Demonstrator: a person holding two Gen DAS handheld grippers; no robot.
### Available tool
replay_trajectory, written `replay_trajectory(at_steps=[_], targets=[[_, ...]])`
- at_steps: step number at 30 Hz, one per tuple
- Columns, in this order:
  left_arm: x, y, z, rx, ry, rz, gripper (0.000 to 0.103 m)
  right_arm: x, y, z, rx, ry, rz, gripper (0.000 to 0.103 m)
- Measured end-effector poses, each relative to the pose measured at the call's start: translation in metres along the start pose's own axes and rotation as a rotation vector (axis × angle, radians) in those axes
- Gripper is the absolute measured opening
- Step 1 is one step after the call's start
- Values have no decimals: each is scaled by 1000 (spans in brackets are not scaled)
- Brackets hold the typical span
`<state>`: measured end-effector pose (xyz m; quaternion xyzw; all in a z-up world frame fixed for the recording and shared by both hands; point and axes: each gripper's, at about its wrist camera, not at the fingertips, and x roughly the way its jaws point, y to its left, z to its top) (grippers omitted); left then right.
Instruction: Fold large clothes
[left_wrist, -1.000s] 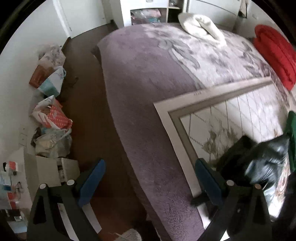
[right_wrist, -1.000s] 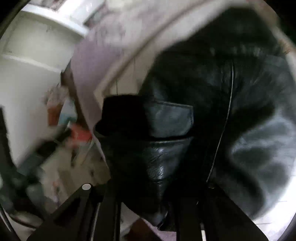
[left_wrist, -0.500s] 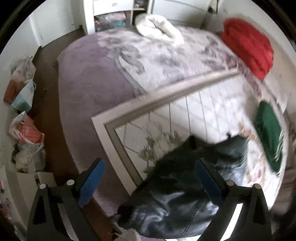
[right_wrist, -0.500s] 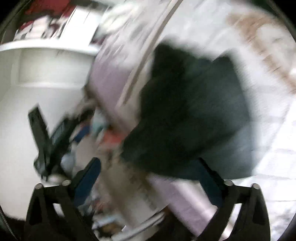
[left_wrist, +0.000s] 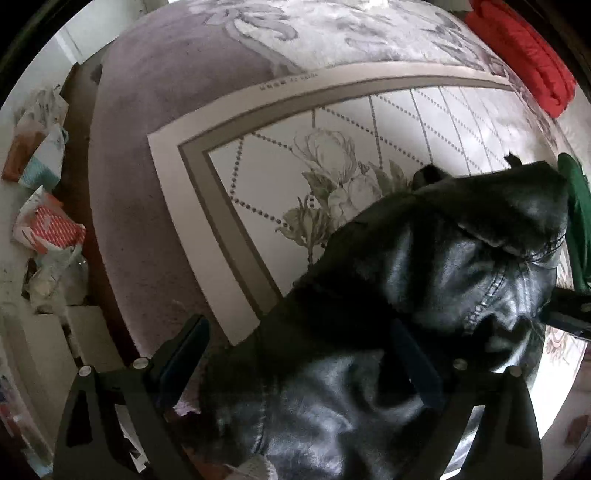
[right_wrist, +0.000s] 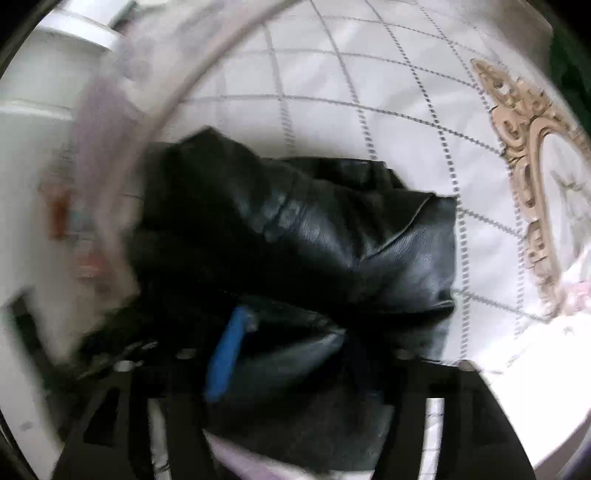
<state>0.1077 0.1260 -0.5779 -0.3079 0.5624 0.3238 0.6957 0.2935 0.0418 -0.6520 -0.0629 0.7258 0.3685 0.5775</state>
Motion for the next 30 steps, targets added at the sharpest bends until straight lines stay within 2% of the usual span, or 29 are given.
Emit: replay_trajectory(at_steps=[1, 2, 4, 6, 8, 10, 12, 13, 16, 19, 20, 22, 23, 25, 27, 29, 30], targets=[[-4, 1, 1, 2, -7, -2, 101, -18, -16, -5, 33, -43, 45, 68], [-10, 2, 1, 1, -17, -8, 101, -31, -34, -10, 62, -79, 52, 70], [-20, 4, 1, -12, -30, -15, 101, -37, -73, -17, 112, -128, 46, 84], [-28, 5, 1, -25, -37, -22, 101, -12, -107, -16, 163, -82, 168, 85], [-34, 6, 0, -32, -46, -25, 101, 38, -133, -22, 213, 63, 364, 85], [-42, 6, 0, -26, -57, -15, 101, 65, -127, -19, 157, 69, 494, 85], [-48, 6, -3, -8, -69, -2, 101, 65, -119, -22, 133, 4, 474, 81], [-51, 5, -4, 3, -79, 12, 101, 60, -120, -28, 187, -41, 466, 68], [-56, -1, -6, 26, -84, 21, 101, 50, -116, -48, 369, -153, 413, 54], [-58, -15, -9, 73, -95, 31, 101, 31, -125, -97, 542, -247, 377, 54], [-57, -19, -9, 84, -95, 33, 101, 28, -130, -112, 564, -241, 336, 56], [-52, -34, -11, 112, -90, 11, 101, 19, -144, -131, 555, -185, 212, 71], [-51, -40, -12, 121, -87, 5, 101, 13, -153, -141, 557, -169, 174, 71], [-46, -54, -15, 151, -86, -7, 101, -12, -175, -164, 613, -210, 160, 71], [-41, -67, -16, 192, -94, 2, 101, -41, -180, -175, 625, -270, 133, 72], [-36, -74, -17, 212, -98, 4, 101, -75, -170, -166, 534, -347, 183, 72], [-34, -75, -17, 216, -98, 5, 101, -84, -170, -161, 490, -343, 208, 71]])
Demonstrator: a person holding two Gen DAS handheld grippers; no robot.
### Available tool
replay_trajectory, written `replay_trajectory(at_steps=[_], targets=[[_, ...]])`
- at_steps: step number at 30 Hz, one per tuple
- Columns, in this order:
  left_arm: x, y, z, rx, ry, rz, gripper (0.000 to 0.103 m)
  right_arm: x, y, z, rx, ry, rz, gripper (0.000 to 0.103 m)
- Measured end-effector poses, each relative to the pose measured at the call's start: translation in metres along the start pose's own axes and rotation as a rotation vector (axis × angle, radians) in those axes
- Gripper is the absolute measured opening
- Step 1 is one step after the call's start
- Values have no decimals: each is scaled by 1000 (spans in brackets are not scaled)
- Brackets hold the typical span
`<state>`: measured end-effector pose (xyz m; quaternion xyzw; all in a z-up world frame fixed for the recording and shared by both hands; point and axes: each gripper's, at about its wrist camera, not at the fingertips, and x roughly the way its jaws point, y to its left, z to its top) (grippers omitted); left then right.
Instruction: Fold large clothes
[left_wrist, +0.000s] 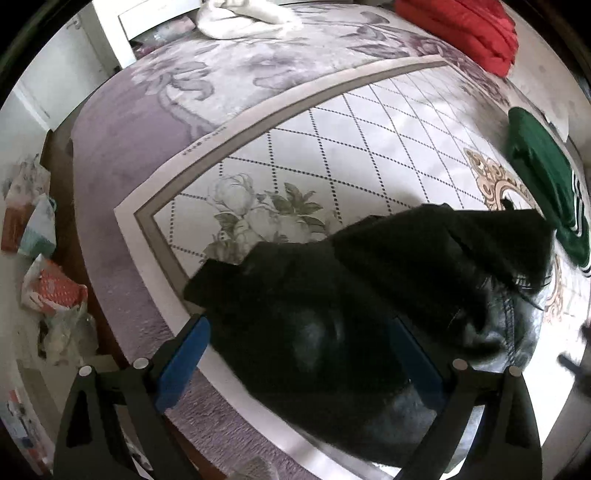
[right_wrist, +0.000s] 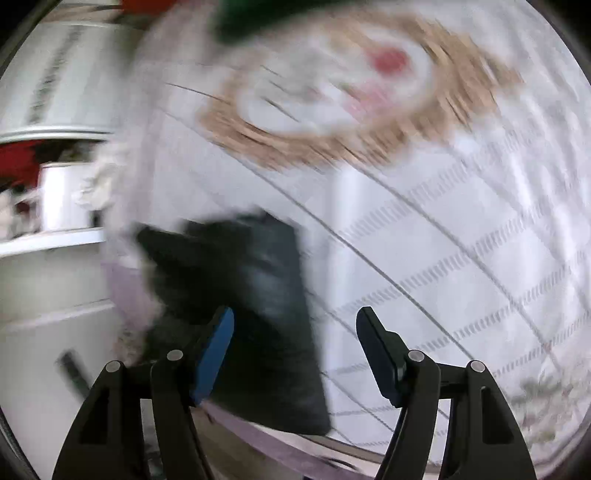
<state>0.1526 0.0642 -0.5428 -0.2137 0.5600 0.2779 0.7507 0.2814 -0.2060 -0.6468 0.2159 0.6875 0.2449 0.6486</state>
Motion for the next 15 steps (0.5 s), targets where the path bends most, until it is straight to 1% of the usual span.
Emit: replay_trajectory(at_steps=[2, 3, 4, 5, 6, 8, 9, 10, 11, 12, 13, 15], targets=[[5, -1, 1, 6, 4, 5, 101, 14, 39, 10, -112, 58, 71, 70], [9, 0, 2, 10, 9, 14, 101, 18, 45, 15, -138, 81, 82, 66], [13, 1, 2, 17, 17, 24, 101, 34, 61, 23, -161, 104, 98, 55], [17, 2, 1, 25, 26, 34, 101, 53, 75, 33, -173, 115, 111, 49], [25, 3, 0, 41, 48, 44, 101, 66, 81, 43, -179, 114, 87, 43], [37, 8, -5, 53, 76, 49, 101, 103, 83, 60, -172, 123, -4, 41], [43, 13, -7, 49, 90, 40, 101, 123, 83, 65, -163, 138, -48, 35], [46, 17, -8, 36, 98, 25, 101, 134, 82, 68, -172, 149, -79, 25], [46, 22, -9, 24, 100, 13, 101, 141, 83, 71, -181, 152, -92, 21], [45, 25, -9, 11, 105, 5, 101, 144, 84, 73, -182, 157, -87, 21], [40, 31, -10, -15, 110, -9, 101, 145, 83, 75, -180, 174, -67, 24], [22, 45, -14, -82, 93, -40, 101, 133, 75, 77, -153, 208, -5, 27]])
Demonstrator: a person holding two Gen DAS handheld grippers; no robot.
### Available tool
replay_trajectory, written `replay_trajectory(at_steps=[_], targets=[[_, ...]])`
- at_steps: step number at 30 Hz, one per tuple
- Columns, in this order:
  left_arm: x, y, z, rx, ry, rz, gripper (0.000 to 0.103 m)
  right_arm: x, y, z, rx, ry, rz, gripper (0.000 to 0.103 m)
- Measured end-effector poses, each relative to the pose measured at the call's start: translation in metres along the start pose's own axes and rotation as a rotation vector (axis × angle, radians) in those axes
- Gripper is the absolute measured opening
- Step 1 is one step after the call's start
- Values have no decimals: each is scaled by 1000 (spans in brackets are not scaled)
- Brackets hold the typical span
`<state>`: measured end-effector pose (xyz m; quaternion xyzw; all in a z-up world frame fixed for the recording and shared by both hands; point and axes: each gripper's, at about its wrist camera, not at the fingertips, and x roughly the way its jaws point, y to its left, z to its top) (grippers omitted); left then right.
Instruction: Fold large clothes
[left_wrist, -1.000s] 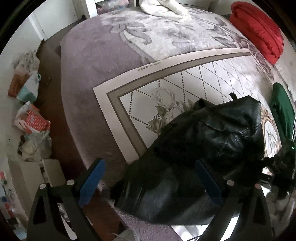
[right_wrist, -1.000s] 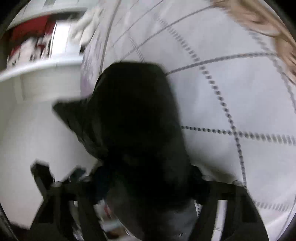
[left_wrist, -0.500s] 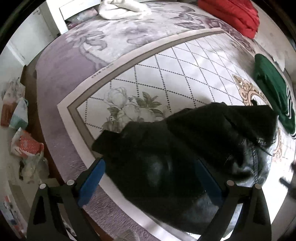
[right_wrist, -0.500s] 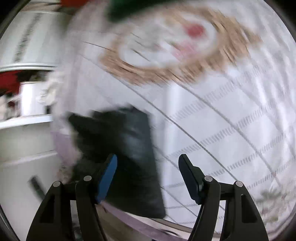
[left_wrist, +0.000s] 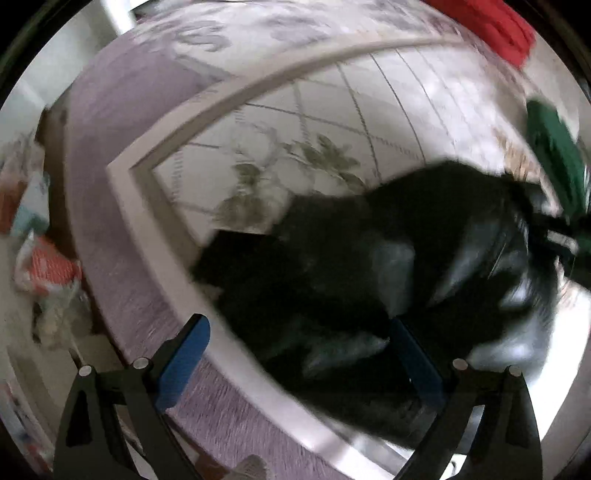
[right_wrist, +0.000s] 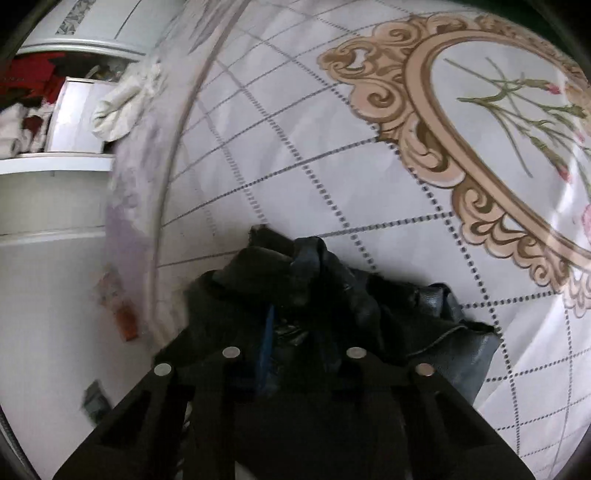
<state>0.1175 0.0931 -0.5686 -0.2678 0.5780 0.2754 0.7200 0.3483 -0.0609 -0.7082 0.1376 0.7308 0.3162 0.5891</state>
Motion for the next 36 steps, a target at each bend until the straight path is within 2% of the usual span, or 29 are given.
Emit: replay_trajectory(at_steps=[2, 3, 4, 6, 9, 10, 13, 15, 18, 21, 23, 24, 25, 26, 27, 28, 31, 36], targets=[[-20, 18, -8, -82, -17, -59, 101, -25, -11, -13, 44, 5, 106, 30], [-31, 31, -15, -140, -25, -85, 99, -37, -14, -23, 60, -3, 130, 42], [-36, 42, -21, -197, -22, -115, 100, -52, -20, -36, 71, -24, 150, 65], [-34, 56, -29, -272, 5, -164, 99, -72, -35, -63, 93, -53, 133, 92], [-7, 60, -28, -334, 73, -241, 99, -72, -64, -100, 154, -13, 145, 93], [6, 58, -24, -351, 95, -294, 99, -63, -80, -110, 194, 7, 149, 93], [32, 48, -7, -351, 97, -350, 97, -22, -111, -124, 256, 51, 213, 93], [38, 43, 1, -339, 72, -344, 97, 7, -122, -126, 265, 67, 311, 93], [37, 38, 14, -321, 33, -349, 97, 36, -118, -116, 284, 21, 499, 92], [36, 34, 21, -311, 13, -338, 94, 48, -99, -105, 260, -15, 485, 92], [34, 34, 24, -300, -10, -321, 87, 51, -89, -103, 269, -47, 469, 78], [32, 36, 26, -300, -18, -319, 80, 52, -87, -103, 278, -50, 490, 62], [28, 37, 29, -302, -26, -321, 73, 52, -83, -102, 279, -53, 494, 57], [25, 39, 30, -300, -39, -319, 65, 50, -77, -102, 274, -63, 478, 55], [23, 39, 32, -293, -49, -328, 48, 46, -75, -102, 277, -66, 476, 52], [20, 38, 34, -278, -54, -325, 41, 44, -70, -102, 282, -65, 475, 49], [11, 35, 42, -247, -76, -318, 30, 35, -56, -101, 283, -65, 466, 44], [-11, 28, 53, -218, -95, -329, 26, -10, -36, -104, 230, -82, 448, 42]])
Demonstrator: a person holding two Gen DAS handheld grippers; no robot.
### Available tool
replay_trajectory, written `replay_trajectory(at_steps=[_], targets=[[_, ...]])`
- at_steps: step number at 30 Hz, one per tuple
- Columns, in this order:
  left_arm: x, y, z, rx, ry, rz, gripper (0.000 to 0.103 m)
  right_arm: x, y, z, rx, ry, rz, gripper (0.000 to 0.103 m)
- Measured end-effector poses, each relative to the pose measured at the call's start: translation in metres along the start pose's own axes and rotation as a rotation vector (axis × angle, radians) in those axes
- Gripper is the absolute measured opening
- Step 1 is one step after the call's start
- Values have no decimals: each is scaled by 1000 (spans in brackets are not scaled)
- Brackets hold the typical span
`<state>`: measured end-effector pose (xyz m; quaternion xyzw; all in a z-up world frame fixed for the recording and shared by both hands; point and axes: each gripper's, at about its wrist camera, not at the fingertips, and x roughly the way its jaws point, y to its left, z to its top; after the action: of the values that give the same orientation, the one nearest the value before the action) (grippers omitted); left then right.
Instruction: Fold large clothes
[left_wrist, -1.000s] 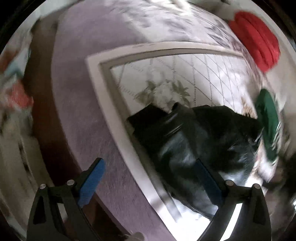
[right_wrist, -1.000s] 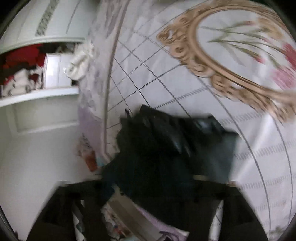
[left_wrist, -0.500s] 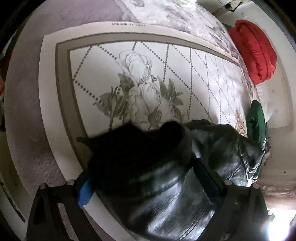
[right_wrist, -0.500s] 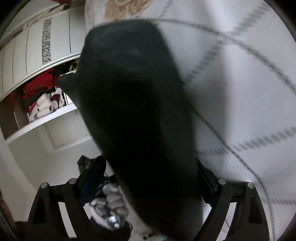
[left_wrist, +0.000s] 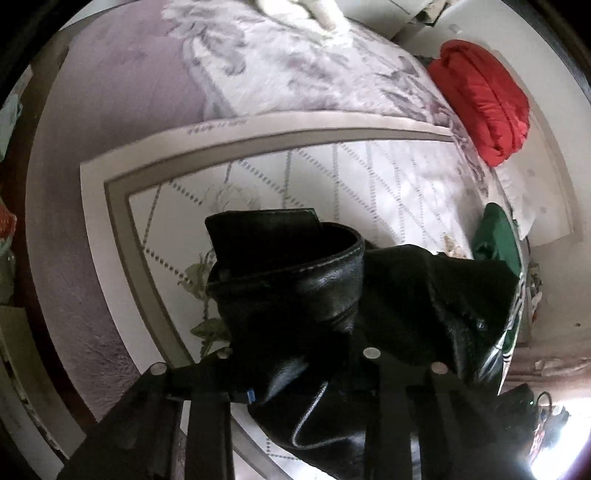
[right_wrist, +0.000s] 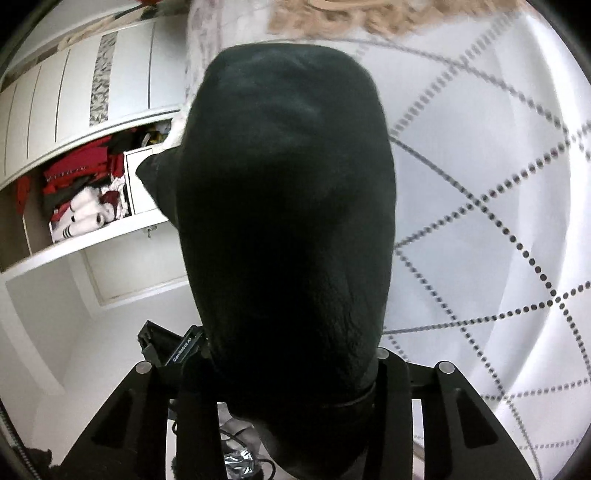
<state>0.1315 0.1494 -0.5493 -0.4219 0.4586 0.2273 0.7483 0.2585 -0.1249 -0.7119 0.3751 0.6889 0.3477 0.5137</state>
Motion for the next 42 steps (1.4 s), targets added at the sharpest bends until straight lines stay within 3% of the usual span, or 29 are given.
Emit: replay_trajectory(at_steps=[6, 12, 17, 23, 30, 32, 35, 37, 40, 42], targets=[[-25, -38, 24, 50, -8, -44, 25, -64, 49, -3, -32, -27, 18, 41], [-30, -119, 62, 126, -40, -133, 25, -132, 100, 29, -63, -113, 60, 41], [-9, -212, 90, 178, -72, -222, 25, -201, 143, 92, -115, -217, 81, 41], [49, -331, 111, 205, -101, -300, 25, -296, 165, 209, -171, -294, 97, 41], [156, -427, 126, 231, -75, -362, 26, -358, 120, 359, -168, -290, 145, 41], [194, -444, 123, 268, -39, -347, 26, -365, 84, 403, -132, -269, 165, 41], [252, -459, 110, 334, 30, -286, 28, -361, 25, 443, -27, -265, 131, 42], [266, -462, 103, 386, 28, -262, 35, -361, 0, 456, 21, -268, 112, 47], [253, -463, 101, 464, 16, -244, 37, -363, 4, 455, 4, -263, 83, 57], [241, -464, 96, 508, 20, -228, 38, -359, 13, 440, -1, -271, -52, 69]])
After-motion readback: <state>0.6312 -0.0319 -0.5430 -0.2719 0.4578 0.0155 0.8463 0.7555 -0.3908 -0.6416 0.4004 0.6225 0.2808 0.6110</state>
